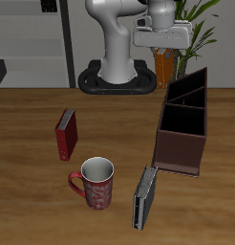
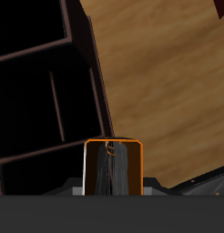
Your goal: Place the orange book into the left desk caddy's left compartment and place the striped book into the left desk caddy's right compartment and place the red book into the left desk caddy's right compartment
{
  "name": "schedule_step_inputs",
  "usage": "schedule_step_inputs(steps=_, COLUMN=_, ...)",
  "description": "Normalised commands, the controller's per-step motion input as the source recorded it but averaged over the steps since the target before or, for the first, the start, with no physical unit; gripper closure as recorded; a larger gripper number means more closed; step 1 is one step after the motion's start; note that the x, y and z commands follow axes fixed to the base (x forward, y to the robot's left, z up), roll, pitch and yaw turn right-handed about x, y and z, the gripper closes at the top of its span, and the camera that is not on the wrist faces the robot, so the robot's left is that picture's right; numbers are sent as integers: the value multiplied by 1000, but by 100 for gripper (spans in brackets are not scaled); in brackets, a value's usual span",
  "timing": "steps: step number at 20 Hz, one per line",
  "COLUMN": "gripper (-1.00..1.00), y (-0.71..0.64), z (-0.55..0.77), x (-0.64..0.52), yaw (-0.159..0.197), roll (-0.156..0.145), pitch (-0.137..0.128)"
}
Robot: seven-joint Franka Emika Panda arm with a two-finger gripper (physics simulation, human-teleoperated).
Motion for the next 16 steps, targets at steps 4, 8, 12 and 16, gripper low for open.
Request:
schedule_step_inputs(steps=4, gripper=100, y=297, z=241, x=-301, yaw=71, roll=115, pitch=-86)
schedule_step_inputs(steps=8, gripper=100, y=130, z=59, x=137, yaw=-19, roll=-3, pitch=1)
schedule_step_inputs(steps=12, gripper=100, y=126, z=-109, x=125, yaw=-19, roll=-14, pitch=39)
schedule_step_inputs(steps=16, gripper=100, y=180, z=-4, x=27, yaw=47, roll=31, pitch=-35)
